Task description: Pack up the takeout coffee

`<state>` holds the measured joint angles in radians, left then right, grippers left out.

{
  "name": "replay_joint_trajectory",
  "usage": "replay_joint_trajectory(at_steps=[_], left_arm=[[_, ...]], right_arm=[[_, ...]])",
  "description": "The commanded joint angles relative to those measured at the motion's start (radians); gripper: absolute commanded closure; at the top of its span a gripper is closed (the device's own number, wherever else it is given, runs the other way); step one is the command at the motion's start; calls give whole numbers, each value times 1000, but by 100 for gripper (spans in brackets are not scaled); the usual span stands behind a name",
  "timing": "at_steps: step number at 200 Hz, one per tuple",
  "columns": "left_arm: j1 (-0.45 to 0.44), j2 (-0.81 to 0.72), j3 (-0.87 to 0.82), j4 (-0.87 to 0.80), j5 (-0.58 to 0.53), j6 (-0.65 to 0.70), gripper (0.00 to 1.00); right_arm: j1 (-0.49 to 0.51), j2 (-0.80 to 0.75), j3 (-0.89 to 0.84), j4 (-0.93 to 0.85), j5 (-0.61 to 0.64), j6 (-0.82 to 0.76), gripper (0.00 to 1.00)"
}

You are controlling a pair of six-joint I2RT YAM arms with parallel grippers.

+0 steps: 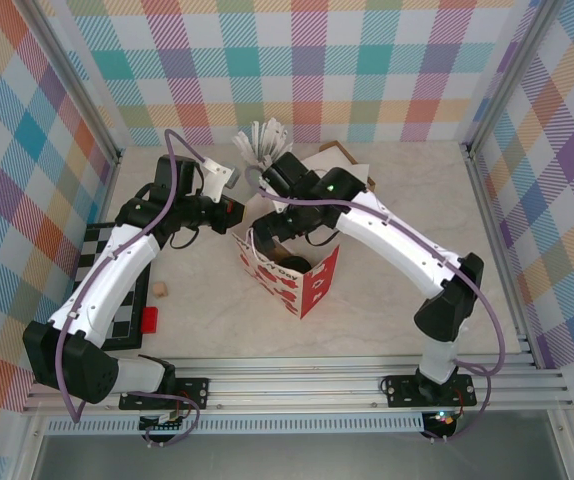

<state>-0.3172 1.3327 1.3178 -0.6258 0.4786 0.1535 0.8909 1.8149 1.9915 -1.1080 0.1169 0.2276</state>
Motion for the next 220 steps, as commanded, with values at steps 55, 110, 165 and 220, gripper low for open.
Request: replay_joint_trajectory(at_steps=[55, 110, 165, 220], left_arm=[[-2, -29, -9, 8, -80, -88, 100], [-3, -133, -84, -8, -203, -293, 100], [-11, -291, -190, 21, -337, -529, 100], [-19, -376, -264, -5, -434, -661, 100]], right_arm=[[5, -199, -60, 244, 15, -31, 0], [-44, -435, -290, 551, 44, -63, 0], [-333, -385, -323, 567, -72, 128, 0], [-408, -22, -107, 521, -141, 152, 25]])
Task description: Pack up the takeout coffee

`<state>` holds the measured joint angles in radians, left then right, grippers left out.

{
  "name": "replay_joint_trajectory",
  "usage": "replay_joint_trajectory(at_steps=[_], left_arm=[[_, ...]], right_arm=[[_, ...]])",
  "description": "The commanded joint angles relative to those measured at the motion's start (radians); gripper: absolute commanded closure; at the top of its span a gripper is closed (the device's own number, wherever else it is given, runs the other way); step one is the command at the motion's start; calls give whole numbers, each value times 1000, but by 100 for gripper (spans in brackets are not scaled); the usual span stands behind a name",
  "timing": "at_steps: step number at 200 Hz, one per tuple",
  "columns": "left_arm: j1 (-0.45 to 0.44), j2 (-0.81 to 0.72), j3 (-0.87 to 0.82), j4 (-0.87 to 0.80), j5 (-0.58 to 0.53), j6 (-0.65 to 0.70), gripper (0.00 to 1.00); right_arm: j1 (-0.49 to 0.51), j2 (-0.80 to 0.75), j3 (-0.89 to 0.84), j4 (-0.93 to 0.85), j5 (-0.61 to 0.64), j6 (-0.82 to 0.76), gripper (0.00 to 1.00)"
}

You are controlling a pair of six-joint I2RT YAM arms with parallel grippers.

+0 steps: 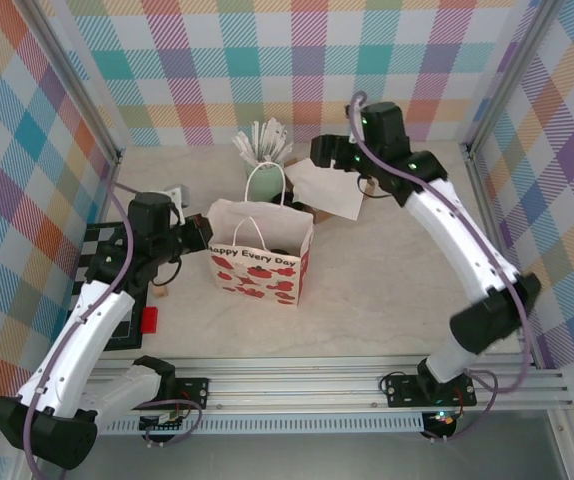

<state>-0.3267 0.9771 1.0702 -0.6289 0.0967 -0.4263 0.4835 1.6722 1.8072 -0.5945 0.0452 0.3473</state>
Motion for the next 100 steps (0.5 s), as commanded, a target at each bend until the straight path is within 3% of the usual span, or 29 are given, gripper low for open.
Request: replay_joint_trajectory(at_steps=[1, 33, 54, 62, 79, 100], left_arm=[[-10, -20, -16, -3, -54, -81, 100], [-9, -3, 16, -76, -90, -81, 100], [-10, -20, 35, -104, -71, -54, 87], [-9, -32, 40, -111, -37, -22, 79], [-6, -61, 49, -145, -1, 43, 53], [12, -117, 59, -170, 27, 114, 31]], right_arm=[[0, 125, 82, 10, -69, 35, 25], [-2, 290, 192, 70, -88, 81, 38], [-3, 397, 319, 27, -107, 108, 43], [-3, 431, 358, 25, -139, 118, 45], [-2, 468, 406, 42, -209, 128, 47], [2, 483, 437, 51, -251, 100, 48]])
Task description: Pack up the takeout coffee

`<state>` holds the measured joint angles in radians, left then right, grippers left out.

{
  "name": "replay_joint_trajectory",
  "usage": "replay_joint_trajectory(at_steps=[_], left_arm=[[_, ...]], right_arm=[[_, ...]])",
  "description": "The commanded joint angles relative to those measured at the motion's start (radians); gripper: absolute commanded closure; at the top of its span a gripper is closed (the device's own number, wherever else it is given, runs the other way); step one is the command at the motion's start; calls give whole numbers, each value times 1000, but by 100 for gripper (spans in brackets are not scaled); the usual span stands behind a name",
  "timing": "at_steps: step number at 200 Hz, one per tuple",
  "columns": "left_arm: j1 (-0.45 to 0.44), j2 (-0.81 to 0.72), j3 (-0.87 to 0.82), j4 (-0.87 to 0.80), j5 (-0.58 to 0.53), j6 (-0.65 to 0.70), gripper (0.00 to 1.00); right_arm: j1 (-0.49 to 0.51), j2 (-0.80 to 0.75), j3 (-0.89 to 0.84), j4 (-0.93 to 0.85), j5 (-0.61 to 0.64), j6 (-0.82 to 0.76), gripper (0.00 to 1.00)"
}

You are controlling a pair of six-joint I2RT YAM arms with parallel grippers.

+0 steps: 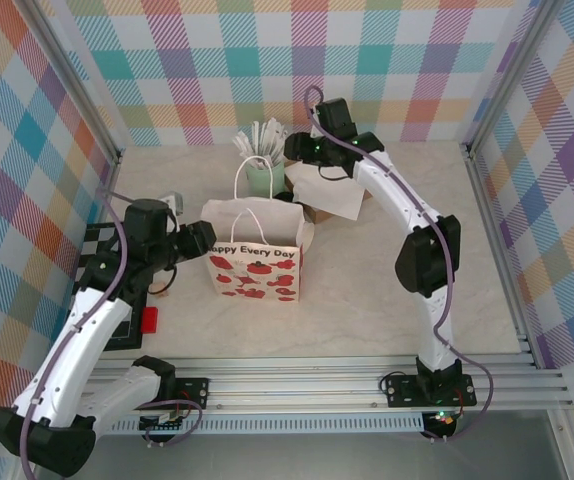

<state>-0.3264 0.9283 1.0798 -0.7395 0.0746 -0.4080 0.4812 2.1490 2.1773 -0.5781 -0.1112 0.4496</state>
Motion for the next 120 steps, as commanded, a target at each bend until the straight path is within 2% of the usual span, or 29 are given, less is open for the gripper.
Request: replay_joint_trajectory(at_steps=[1, 17, 55, 101, 120], left_arm=[[13, -70, 50, -59, 50, 98, 31], [38, -84, 72, -61, 40, 113, 23], [62, -37, 114, -11, -103, 36, 0], [78, 24, 141, 8, -171, -39, 0], [79, 27, 131, 22, -182, -54, 0]], right_arm=[[5, 7, 68, 35, -96, -5, 48], [18, 7, 78, 23, -107, -83, 50], [45, 47, 143, -49, -119, -317, 51], [45, 205, 389, -199, -177, -479, 52], [44, 240, 435, -228, -187, -504, 51]])
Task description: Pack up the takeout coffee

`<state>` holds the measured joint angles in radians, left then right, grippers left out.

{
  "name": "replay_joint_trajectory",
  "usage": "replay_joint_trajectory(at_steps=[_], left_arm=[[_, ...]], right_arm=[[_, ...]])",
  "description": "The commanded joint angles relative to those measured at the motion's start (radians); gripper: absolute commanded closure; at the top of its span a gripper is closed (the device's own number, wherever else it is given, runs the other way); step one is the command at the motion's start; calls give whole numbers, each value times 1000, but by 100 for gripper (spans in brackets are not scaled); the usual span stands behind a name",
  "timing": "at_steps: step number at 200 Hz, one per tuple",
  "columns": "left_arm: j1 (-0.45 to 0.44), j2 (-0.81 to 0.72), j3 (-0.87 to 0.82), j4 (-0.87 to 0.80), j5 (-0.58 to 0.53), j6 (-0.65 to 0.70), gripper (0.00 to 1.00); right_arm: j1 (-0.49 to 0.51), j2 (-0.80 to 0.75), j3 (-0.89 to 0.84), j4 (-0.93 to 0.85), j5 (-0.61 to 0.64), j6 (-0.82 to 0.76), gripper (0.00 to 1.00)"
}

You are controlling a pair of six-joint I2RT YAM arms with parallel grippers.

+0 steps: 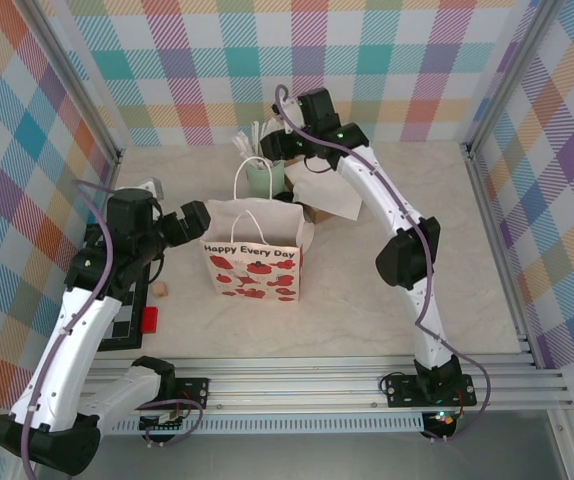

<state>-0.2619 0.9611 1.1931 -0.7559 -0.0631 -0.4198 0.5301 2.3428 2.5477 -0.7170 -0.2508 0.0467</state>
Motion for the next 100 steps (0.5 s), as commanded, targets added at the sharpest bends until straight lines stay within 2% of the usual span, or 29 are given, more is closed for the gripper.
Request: replay_joint_trajectory(at_steps=[1, 42, 78, 100], left_arm=[[15, -7, 18, 39, -44, -42, 0], [14, 38, 13, 43, 61, -34, 0], [15, 63, -7, 67, 96, -34, 0], [16, 70, -14, 71, 96, -29, 0]], right_arm=[[-4, 48, 66, -90, -47, -102, 51], [-4, 68, 77, -93, -55, -129, 53], [-3, 89, 99, -100, -55, -130, 62], [-1, 107, 115, -98, -53, -128, 63]])
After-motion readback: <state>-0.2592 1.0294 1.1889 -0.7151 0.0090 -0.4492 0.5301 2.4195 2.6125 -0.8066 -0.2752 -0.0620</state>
